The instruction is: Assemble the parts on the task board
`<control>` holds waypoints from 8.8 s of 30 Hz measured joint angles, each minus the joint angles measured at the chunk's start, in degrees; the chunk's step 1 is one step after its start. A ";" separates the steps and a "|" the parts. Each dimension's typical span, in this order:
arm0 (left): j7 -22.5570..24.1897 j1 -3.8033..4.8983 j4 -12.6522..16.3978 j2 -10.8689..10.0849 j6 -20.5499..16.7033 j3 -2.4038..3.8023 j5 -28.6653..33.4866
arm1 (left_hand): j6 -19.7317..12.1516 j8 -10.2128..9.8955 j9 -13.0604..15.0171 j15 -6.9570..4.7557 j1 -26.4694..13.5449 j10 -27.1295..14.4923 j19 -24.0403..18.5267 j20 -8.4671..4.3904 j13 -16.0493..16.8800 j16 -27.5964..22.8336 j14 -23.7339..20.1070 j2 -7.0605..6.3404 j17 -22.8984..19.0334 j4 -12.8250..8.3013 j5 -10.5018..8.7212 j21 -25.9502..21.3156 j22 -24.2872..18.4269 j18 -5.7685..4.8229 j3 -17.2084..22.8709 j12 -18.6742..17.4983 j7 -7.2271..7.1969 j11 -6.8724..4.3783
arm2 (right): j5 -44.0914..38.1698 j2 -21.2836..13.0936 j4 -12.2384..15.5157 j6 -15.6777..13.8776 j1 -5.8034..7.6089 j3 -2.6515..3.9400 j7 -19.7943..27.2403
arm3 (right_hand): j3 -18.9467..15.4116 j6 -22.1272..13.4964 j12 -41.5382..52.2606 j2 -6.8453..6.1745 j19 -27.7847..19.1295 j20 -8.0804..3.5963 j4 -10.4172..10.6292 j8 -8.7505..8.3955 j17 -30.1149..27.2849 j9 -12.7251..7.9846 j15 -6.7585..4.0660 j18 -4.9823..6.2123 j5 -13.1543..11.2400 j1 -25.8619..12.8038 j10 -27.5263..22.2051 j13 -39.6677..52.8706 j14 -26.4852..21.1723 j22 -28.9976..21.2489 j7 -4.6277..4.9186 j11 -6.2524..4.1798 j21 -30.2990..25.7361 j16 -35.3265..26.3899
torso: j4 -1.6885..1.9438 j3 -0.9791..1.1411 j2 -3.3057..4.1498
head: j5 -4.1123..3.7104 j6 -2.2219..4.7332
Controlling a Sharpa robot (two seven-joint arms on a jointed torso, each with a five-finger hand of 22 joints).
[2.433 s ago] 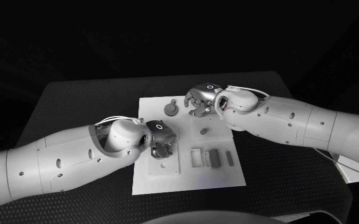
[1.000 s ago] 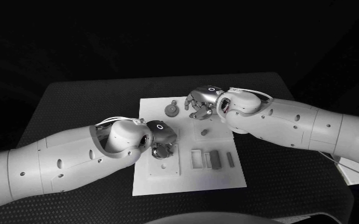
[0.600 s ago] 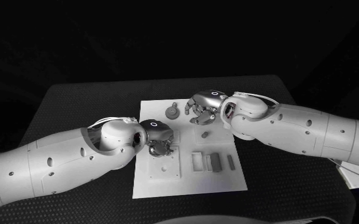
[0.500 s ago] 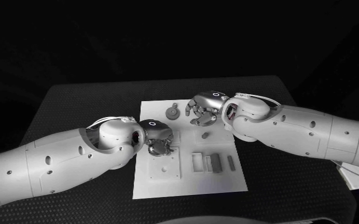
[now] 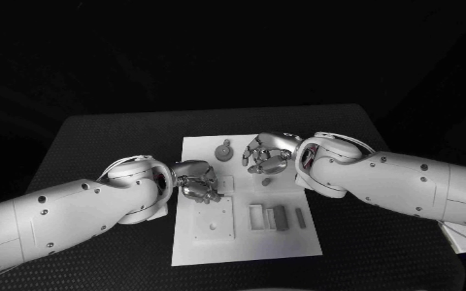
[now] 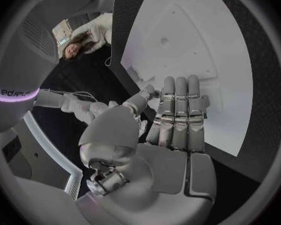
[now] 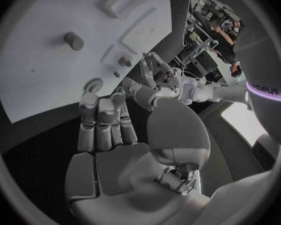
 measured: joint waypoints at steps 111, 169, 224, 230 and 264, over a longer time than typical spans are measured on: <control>-0.15 -0.01 -2.70 -0.38 1.27 -0.09 28.69 | 0.02 -0.78 0.64 0.00 -2.11 -0.21 -0.21 0.21 0.42 -0.89 -0.01 2.29 0.81 0.45 0.12 0.00 0.01 -0.02 -0.16 -0.45 -0.02 0.23 | -9.32 4.69 0.18 -4.51 -3.08 -2.87 2.45 | 1.90 -5.10 0.20 9.02 -0.24 -0.18 -1.69 -4.35 0.55 -3.35 0.61 0.07 0.00 -3.01 -0.34 0.04 -0.24 0.00 0.17 1.16 0.98 0.25 | -0.02 0.04 0.02 | 0.22 -0.29; -2.11 0.44 -3.32 2.40 1.06 -0.10 12.73 | 0.19 -0.89 0.99 0.00 -2.47 -0.12 -0.21 0.21 0.70 -0.89 -0.01 2.36 1.09 -0.02 0.10 0.00 0.18 -0.02 -0.01 -0.45 -0.19 0.32 | -9.25 4.48 -9.35 -5.24 -0.51 -0.33 2.37 | 2.06 -5.11 0.19 9.24 -0.34 -0.07 -1.85 -4.38 0.69 -3.38 0.61 0.06 0.00 -3.23 -0.32 0.03 -0.24 0.03 0.28 1.39 0.97 0.25 | -0.08 0.11 -0.01 | 0.41 -0.52; -1.23 2.23 0.32 8.44 9.83 -1.88 -32.16 | 0.19 -0.67 1.56 0.00 -2.14 -0.11 -0.21 0.21 1.10 -1.11 -0.01 1.45 1.52 -0.24 0.01 0.00 0.54 -0.02 0.06 -0.45 -0.19 0.33 | -7.99 8.22 -16.71 -5.03 2.97 1.07 2.91 | 2.06 -5.05 0.14 9.24 -0.43 0.02 -1.85 -4.38 0.67 -3.47 0.81 0.06 0.00 -3.23 -0.35 0.07 -0.04 0.00 0.35 1.37 0.97 0.24 | -0.03 0.05 0.01 | -0.53 -2.32; 0.45 3.38 0.46 9.16 8.64 -3.36 -35.25 | 0.20 -0.68 1.60 0.00 -2.00 0.04 -0.21 0.21 1.10 -1.11 -0.01 1.32 1.56 -0.07 0.00 0.00 0.59 -0.02 0.22 -0.45 -0.20 0.18 | -7.98 8.24 -16.72 -4.93 2.97 1.07 2.94 | 2.06 -5.05 0.14 9.24 -0.43 0.02 -1.85 -4.38 0.67 -3.50 0.81 0.06 0.00 -3.23 -0.35 0.07 -0.04 0.00 0.35 1.37 0.97 0.24 | -0.10 0.05 0.01 | -0.85 -2.44; 4.56 5.19 -0.47 9.80 11.39 -5.13 -42.50 | 0.23 -0.81 1.83 0.21 -1.81 0.02 -0.64 0.20 1.19 -1.95 -0.22 1.05 1.66 0.15 0.10 0.00 0.57 -0.05 0.69 -0.91 -0.23 0.21 | -7.94 8.27 -16.74 -4.40 2.97 1.07 2.96 | 2.06 -5.04 0.14 9.24 -0.43 0.03 -1.85 -4.38 0.70 -3.58 0.81 0.06 0.00 -3.23 -0.23 0.06 -0.04 -0.01 0.36 1.50 0.98 0.24 | -0.01 0.06 0.00 | -2.05 -3.07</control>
